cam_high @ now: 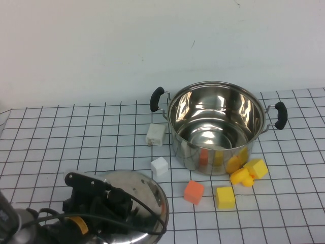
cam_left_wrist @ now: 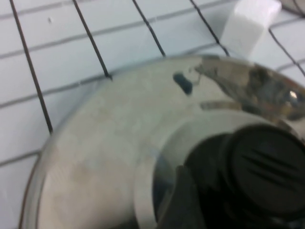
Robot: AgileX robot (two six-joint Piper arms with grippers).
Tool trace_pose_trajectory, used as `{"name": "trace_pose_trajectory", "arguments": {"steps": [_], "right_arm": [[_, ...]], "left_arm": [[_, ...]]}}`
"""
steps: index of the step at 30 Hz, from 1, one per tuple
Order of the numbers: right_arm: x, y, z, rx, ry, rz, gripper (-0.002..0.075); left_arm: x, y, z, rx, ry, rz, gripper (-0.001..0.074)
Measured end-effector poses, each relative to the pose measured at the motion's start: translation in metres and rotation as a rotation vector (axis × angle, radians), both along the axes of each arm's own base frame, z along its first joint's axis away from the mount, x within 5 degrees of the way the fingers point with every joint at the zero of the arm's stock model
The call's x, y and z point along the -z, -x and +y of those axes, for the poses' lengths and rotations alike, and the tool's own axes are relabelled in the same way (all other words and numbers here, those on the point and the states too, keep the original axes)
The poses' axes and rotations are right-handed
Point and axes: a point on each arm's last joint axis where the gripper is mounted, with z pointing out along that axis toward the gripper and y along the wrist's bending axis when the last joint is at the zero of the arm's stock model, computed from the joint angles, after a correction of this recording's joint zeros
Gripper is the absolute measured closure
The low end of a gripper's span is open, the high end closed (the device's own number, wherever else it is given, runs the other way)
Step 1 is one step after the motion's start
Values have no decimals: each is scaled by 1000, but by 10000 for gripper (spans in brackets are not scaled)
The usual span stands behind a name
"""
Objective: Cover the pot
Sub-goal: Pick up the pot lid
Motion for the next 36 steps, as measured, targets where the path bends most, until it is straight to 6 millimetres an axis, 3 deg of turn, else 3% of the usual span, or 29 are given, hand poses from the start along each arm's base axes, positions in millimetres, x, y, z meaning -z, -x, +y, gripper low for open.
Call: {"name": "trace_pose_trajectory", "arguments": {"steps": [5, 15, 17, 23, 29, 36], "right_arm": [[0, 0, 0, 0, 0, 0, 717], [0, 0, 0, 0, 0, 0, 717], [0, 0, 0, 0, 0, 0, 717], [0, 0, 0, 0, 0, 0, 717], [0, 0, 0, 0, 0, 0, 717], [0, 0, 0, 0, 0, 0, 717]], "left_arm": [[10, -4, -2, -7, 37, -75, 335], [14, 11, 13, -107, 24, -102, 337], [13, 17, 21, -158, 0, -104, 411], [10, 34, 36, -256, -14, -68, 400], [-2, 39, 32, -216, 24, -50, 400], [-41, 36, 27, -180, 119, -189, 400]]}}
